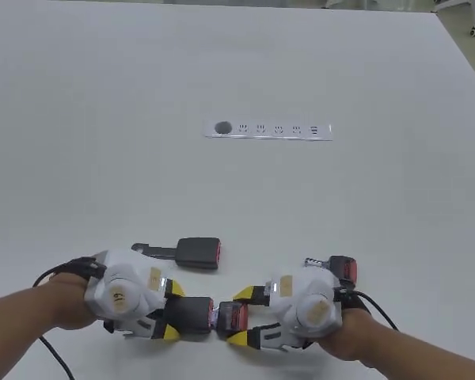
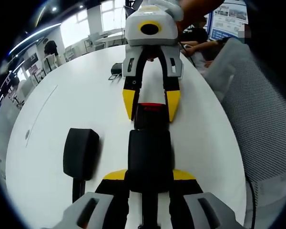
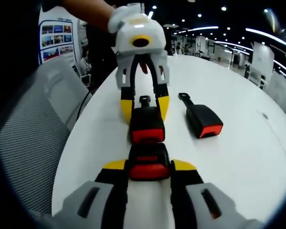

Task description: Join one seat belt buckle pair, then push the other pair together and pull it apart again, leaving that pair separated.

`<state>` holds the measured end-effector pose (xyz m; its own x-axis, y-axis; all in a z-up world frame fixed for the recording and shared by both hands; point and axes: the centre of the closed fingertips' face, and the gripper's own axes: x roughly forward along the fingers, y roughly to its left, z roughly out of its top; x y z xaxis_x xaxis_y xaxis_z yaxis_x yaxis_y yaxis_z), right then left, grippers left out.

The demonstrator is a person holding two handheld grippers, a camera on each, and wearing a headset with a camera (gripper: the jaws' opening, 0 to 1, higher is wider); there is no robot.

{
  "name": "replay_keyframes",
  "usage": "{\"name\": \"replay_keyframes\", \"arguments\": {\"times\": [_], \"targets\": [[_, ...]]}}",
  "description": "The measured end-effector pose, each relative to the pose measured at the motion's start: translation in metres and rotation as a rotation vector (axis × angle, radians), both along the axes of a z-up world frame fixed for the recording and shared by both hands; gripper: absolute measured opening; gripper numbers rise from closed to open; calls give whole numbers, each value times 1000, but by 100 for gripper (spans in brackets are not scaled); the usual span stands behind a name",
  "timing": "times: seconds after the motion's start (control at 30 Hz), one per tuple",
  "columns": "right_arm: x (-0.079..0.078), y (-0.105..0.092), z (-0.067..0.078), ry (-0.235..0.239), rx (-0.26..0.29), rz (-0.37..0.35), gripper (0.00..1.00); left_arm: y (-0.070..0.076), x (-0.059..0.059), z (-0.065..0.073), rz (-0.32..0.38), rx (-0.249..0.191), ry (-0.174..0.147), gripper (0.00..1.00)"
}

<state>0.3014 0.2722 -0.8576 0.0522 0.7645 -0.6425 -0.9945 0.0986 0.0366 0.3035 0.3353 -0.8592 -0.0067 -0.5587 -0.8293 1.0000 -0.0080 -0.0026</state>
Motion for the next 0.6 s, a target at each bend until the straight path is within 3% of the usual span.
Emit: {"name": "replay_keyframes", "arguments": {"times": [0.3,0.6], "targets": [[0,-1,0,20,40,-30,33,1,-1,0,1,-18,11,32],[0,0,1,-3,52,-31,34,1,-1,0,1,-19,13,32]]}}
